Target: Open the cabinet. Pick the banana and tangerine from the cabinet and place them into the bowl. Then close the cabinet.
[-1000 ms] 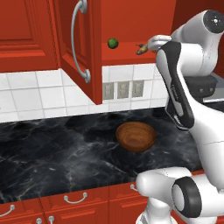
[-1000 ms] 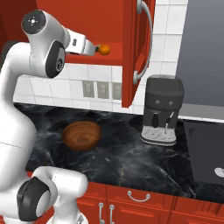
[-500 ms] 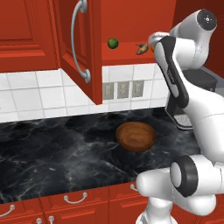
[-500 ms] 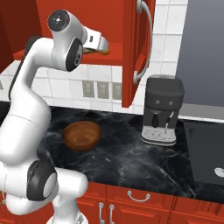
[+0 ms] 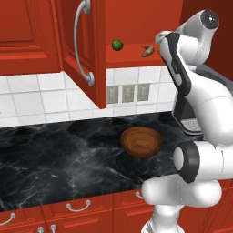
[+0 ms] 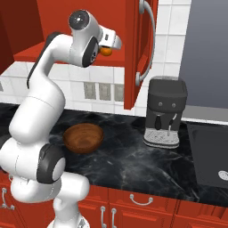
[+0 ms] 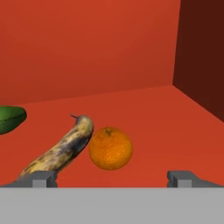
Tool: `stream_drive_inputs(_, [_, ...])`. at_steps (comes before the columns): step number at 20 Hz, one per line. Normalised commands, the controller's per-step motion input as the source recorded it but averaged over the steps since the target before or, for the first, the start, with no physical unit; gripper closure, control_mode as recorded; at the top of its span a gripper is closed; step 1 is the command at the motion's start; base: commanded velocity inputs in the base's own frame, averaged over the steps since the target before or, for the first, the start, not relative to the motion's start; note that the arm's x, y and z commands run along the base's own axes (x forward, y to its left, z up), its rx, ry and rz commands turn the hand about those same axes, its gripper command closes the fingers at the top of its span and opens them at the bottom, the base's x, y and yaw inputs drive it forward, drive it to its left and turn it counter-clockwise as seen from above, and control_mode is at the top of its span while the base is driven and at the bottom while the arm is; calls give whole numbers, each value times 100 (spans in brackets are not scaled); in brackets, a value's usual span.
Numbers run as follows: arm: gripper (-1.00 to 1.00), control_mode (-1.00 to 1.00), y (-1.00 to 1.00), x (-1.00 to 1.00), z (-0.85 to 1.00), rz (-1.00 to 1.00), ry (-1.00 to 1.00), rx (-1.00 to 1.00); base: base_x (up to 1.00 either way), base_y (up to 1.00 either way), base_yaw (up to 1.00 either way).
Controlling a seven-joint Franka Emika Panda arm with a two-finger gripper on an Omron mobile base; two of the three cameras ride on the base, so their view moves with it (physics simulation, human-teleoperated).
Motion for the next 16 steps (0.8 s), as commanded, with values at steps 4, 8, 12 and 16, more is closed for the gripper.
stream_drive_inputs(4, [-100,-100,0,0,0,0,0,0,0,0,0])
stream_drive_inputs(8, [-100,-100,0,4,-6,0,0,0,0,0,0])
stream_drive_inputs(12, [-100,-100,0,2,-10,0,0,0,0,0,0])
stream_drive_inputs(16, [-100,-100,0,3,-6,0,0,0,0,0,0])
